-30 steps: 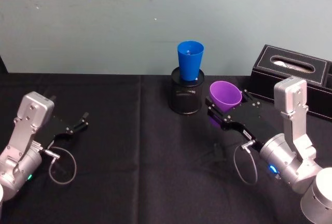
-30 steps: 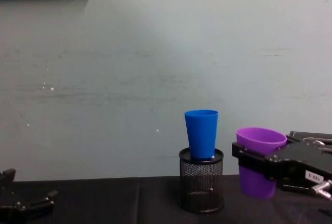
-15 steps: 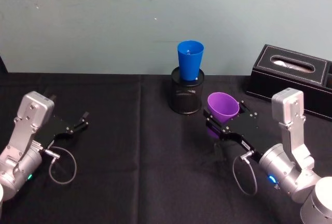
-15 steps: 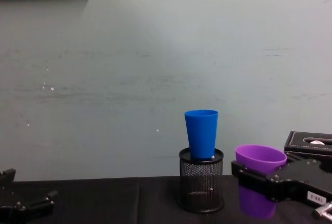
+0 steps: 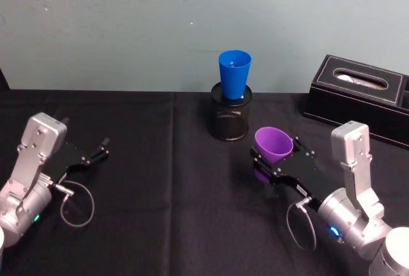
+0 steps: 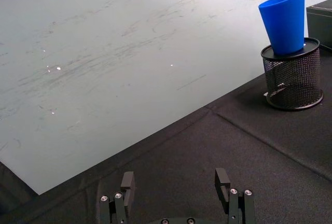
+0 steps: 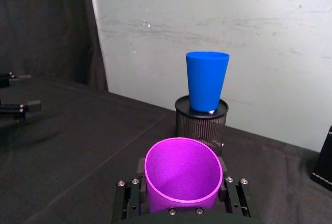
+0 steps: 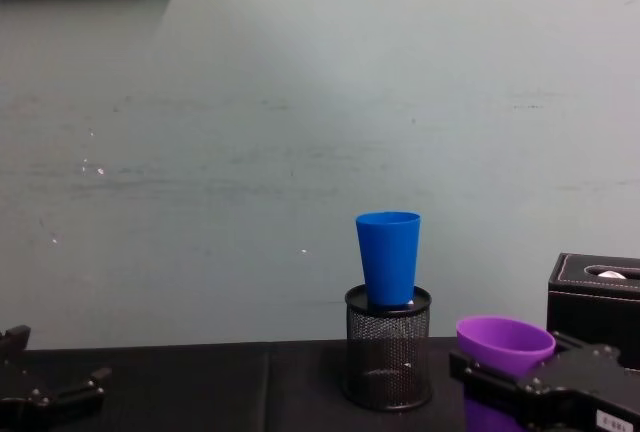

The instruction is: Pick up one cup with a gripper and tap it against the other cup.

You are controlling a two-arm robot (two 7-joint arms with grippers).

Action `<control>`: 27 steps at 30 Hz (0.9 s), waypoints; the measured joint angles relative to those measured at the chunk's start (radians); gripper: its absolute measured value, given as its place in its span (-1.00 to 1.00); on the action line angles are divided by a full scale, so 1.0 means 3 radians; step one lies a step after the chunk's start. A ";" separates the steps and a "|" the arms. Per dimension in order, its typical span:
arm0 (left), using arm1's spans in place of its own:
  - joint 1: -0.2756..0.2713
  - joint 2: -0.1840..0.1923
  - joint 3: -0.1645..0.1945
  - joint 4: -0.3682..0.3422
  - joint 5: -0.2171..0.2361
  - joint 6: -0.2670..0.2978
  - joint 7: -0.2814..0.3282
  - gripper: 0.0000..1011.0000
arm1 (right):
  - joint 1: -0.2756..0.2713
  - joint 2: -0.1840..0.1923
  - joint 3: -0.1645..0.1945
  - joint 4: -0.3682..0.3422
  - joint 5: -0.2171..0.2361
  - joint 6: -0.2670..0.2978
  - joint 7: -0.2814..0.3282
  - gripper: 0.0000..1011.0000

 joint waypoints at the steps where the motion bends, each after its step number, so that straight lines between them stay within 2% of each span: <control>1: 0.0000 0.0000 0.0000 0.0000 0.0000 0.0000 0.0000 1.00 | -0.0002 0.0002 -0.0002 0.0007 -0.0001 -0.0001 0.0001 0.46; 27: 0.0000 0.0000 0.0000 0.0000 0.0000 0.0000 0.0000 1.00 | -0.0012 0.0014 -0.0045 0.0130 0.0028 0.0034 0.0051 0.46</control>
